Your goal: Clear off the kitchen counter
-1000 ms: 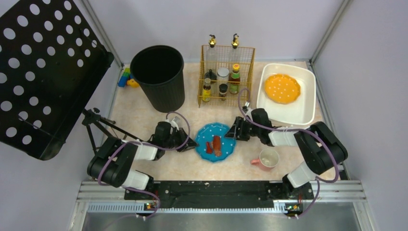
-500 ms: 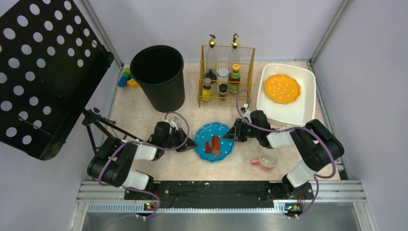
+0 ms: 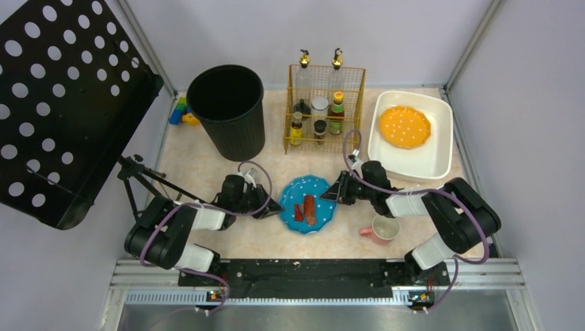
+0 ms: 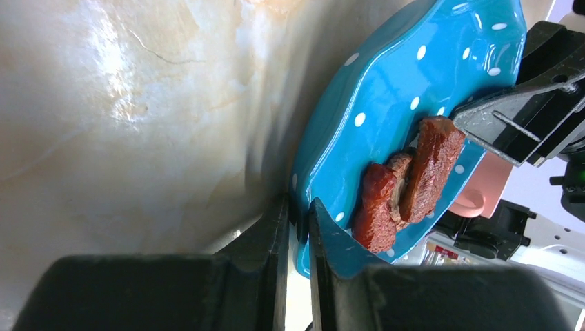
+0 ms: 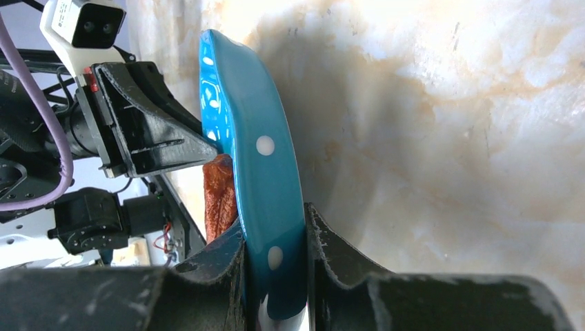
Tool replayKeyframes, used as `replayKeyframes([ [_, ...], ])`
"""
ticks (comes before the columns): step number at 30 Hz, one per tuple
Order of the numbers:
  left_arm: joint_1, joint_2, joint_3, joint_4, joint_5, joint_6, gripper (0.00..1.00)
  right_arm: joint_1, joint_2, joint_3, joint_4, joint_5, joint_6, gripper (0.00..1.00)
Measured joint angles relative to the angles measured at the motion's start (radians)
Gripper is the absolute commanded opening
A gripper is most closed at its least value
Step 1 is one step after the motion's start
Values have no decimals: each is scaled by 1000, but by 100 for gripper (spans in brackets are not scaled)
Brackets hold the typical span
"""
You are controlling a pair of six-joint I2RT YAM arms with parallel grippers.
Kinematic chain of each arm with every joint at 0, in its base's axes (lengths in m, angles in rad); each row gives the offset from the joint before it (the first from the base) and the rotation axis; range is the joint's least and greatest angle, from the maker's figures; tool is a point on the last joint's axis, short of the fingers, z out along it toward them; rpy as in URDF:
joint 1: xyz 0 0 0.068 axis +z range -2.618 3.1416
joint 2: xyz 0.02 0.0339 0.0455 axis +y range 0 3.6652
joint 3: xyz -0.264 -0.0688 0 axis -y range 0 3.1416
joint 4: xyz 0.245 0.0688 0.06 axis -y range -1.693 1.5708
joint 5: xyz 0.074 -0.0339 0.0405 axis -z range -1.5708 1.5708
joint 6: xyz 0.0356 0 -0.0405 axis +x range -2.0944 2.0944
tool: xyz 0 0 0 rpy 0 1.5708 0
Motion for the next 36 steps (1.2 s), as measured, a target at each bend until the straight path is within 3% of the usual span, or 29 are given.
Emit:
replayKeyframes([
  [8, -12, -134, 5, -181, -14, 23, 18, 16, -31, -29, 10, -2, 48, 0],
  [15, -11, -325, 54, -376, -71, 58, 21, 19, -76, -37, 63, -12, 102, 0],
  [24, -11, -381, 84, -447, -87, 72, 24, 19, -103, -37, 68, -10, 164, 0],
  [36, -9, -430, 97, -511, -119, 82, 41, 19, -121, -38, 84, -4, 251, 0],
])
